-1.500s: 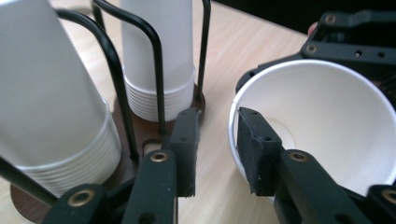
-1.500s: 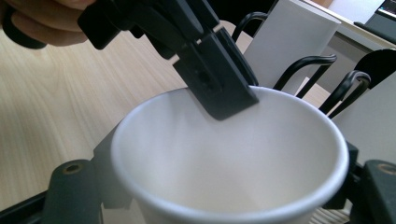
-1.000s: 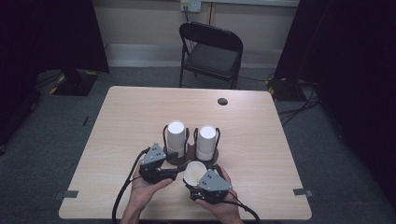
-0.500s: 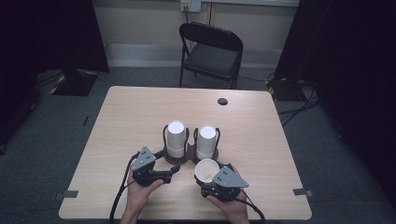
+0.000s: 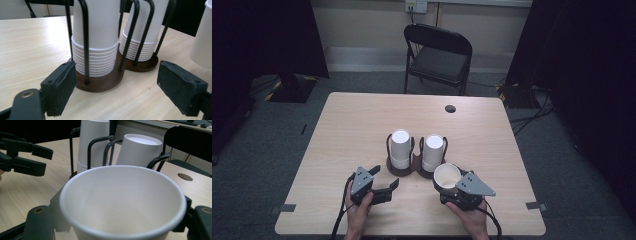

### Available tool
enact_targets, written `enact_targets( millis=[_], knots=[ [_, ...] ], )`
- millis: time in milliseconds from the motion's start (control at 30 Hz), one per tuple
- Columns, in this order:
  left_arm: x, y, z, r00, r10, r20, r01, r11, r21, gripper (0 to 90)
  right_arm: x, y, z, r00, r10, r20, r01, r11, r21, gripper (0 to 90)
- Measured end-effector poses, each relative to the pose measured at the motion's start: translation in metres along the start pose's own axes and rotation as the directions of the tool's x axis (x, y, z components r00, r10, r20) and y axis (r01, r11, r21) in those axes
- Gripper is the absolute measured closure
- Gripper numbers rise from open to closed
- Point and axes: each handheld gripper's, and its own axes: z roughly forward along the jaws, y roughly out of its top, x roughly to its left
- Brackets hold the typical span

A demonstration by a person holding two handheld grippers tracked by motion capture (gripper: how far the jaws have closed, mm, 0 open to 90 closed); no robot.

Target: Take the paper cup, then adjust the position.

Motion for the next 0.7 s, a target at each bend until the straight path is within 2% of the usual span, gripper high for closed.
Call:
enact_targets(
  millis=[100, 133, 233, 567, 700],
  knots=[
    [0.0, -0.004, -0.002, 0.9996, -0.005, -0.026, 0.005, 0.9999, -0.012, 15.6, -0.007, 0.002, -0.001, 0.9997, 0.019, 0.018, -0.019, 1.0, -0.002, 24.9],
    [0.0, -0.006, -0.003, 0.9993, -0.007, -0.038, 0.007, 0.9998, -0.018, 15.5, -0.011, 0.003, -0.001, 0.9989, 0.025, 0.04, -0.024, 1.0, -0.008, 24.9],
    [0.0, -0.01, -0.004, 0.9973, -0.016, -0.072, 0.014, 0.9996, -0.024, 15.5, -0.018, 0.005, -0.002, 0.9973, 0.037, 0.064, -0.036, 0.999, -0.014, 25.0],
    [-0.002, -0.014, -0.005, 0.9951, -0.003, -0.099, -0.001, 0.9994, -0.034, 15.5, -0.044, 0.01, 0.0, 0.9915, 0.086, 0.097, -0.085, 0.996, -0.017, 25.0],
    [-0.002, -0.013, -0.005, 0.9939, 0.01, -0.11, -0.01, 0.9999, -0.005, 15.8, -0.058, 0.012, 0.003, 0.9857, 0.116, 0.122, -0.113, 0.993, -0.03, 25.0]
  ],
)
